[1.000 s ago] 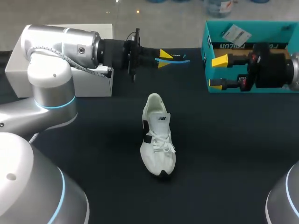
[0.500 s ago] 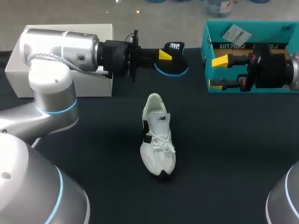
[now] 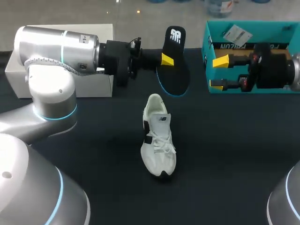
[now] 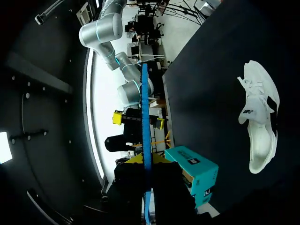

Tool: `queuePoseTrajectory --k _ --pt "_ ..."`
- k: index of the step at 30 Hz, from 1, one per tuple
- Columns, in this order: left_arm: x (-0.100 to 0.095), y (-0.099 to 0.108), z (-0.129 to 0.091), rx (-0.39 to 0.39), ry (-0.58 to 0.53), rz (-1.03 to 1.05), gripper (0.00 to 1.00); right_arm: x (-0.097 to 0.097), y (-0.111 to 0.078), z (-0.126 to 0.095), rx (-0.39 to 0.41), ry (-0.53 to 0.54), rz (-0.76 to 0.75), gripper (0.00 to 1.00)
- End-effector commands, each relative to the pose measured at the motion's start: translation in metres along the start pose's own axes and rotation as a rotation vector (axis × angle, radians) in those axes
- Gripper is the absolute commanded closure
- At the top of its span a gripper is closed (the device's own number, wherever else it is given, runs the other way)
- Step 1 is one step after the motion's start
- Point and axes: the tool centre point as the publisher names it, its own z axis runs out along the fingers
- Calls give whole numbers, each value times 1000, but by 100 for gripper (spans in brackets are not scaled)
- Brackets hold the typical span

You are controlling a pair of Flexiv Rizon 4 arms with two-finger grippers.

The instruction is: Take the shoe out of the shoebox, open the shoe tongue, remove and reinsert the insole, then place the shoe into the shoebox

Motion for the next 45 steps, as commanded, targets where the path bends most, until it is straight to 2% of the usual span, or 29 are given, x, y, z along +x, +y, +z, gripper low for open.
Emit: queuePoseTrajectory --k 1,6,15,21,22,25,27,33,42,45 --pt "9 -2 4 -27 -106 -11 100 0 0 1 -2 -2 0 0" --pt "9 -2 6 -23 -116 -13 100 4 5 3 5 21 -12 0" --pt "6 -5 20 -20 -135 -6 100 2 19 19 78 2 6 0" --pt "5 -3 29 -59 -151 35 100 -2 24 28 91 4 25 0" --pt "6 -3 30 -67 -145 55 100 -3 24 30 92 6 34 3" --pt "8 -5 33 -70 -149 56 100 -5 23 33 95 7 51 40" --pt "9 -6 35 -71 -152 54 100 -6 23 34 96 8 56 49" --pt "10 -7 39 -71 -147 63 100 -6 24 37 100 11 58 56" --pt "9 -2 44 -94 -158 59 100 -7 23 48 130 14 67 58" --pt "9 -2 45 -95 -161 62 100 -8 23 49 132 16 69 64"
